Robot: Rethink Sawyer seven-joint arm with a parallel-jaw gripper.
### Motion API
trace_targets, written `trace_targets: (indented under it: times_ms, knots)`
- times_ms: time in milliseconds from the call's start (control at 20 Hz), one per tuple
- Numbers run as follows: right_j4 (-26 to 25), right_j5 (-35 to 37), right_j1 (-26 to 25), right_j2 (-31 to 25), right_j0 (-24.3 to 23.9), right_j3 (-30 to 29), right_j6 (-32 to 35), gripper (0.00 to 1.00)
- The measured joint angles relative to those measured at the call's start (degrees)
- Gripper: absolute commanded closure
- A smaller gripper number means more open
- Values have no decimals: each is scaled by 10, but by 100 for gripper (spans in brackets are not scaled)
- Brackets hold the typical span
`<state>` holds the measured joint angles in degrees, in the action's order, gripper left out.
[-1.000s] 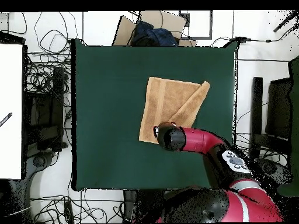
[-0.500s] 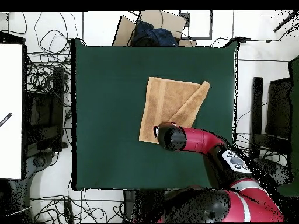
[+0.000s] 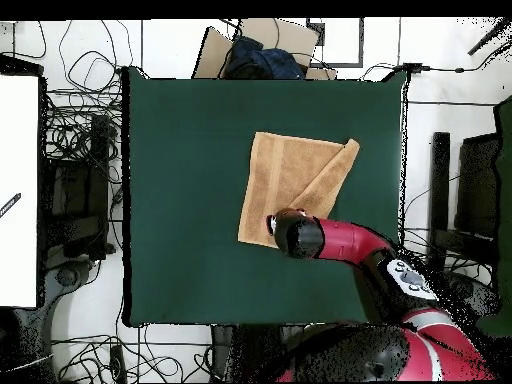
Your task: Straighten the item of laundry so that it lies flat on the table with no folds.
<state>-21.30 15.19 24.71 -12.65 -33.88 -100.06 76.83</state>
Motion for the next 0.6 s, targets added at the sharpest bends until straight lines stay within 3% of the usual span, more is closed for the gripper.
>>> trace_targets:
  times_ms: [600]
  knots:
    - [-13,1,-1,-11,-13,0,0,100]
